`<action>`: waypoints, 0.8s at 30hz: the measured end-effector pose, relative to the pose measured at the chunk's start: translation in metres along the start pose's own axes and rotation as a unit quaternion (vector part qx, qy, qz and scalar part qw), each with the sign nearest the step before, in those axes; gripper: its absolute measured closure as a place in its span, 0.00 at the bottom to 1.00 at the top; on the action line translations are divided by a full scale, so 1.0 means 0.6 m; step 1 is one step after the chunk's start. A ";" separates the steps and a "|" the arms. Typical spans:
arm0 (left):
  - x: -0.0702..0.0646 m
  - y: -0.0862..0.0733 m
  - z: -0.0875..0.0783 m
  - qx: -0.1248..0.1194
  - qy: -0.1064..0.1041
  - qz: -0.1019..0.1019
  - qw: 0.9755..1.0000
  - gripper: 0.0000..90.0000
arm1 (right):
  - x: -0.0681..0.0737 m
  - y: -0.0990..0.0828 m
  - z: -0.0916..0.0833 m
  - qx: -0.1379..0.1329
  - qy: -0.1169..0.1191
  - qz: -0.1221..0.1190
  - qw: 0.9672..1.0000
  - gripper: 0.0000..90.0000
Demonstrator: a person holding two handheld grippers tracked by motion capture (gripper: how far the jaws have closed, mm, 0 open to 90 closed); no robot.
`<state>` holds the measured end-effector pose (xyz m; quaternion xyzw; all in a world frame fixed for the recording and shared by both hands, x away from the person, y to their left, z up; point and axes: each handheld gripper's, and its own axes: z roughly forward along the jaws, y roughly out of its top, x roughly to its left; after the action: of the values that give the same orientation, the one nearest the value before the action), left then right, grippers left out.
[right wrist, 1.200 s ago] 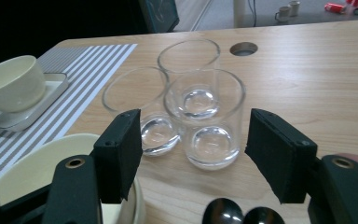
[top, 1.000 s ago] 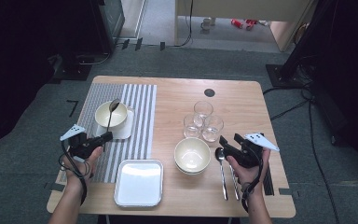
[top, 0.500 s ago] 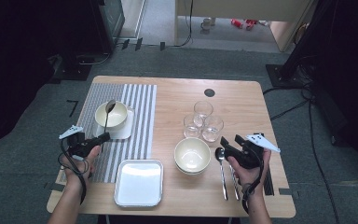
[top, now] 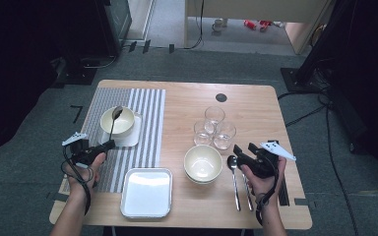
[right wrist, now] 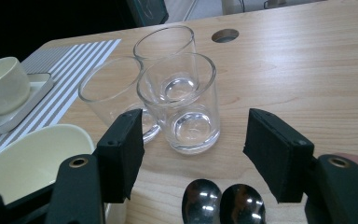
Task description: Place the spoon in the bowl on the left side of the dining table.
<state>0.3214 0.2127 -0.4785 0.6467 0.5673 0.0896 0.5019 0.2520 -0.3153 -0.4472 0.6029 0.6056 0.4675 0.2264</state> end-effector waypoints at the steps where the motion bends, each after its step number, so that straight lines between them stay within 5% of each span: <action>1: 0.001 0.000 -0.001 -0.001 0.000 -0.001 1.000 1.00 | 0.000 0.000 0.000 0.001 0.000 0.002 1.000 0.42; 12: 0.005 0.006 -0.009 -0.016 0.021 -0.013 1.000 1.00 | -0.002 -0.004 0.004 0.006 -0.001 0.003 1.000 0.42; 24: -0.003 0.010 -0.012 -0.023 0.035 0.001 0.999 0.99 | -0.003 -0.005 0.004 0.007 -0.001 0.006 1.000 0.42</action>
<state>0.3199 0.2161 -0.4700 0.6320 0.5818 0.1252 0.4964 0.2529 -0.3159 -0.4516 0.6088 0.6050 0.4636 0.2201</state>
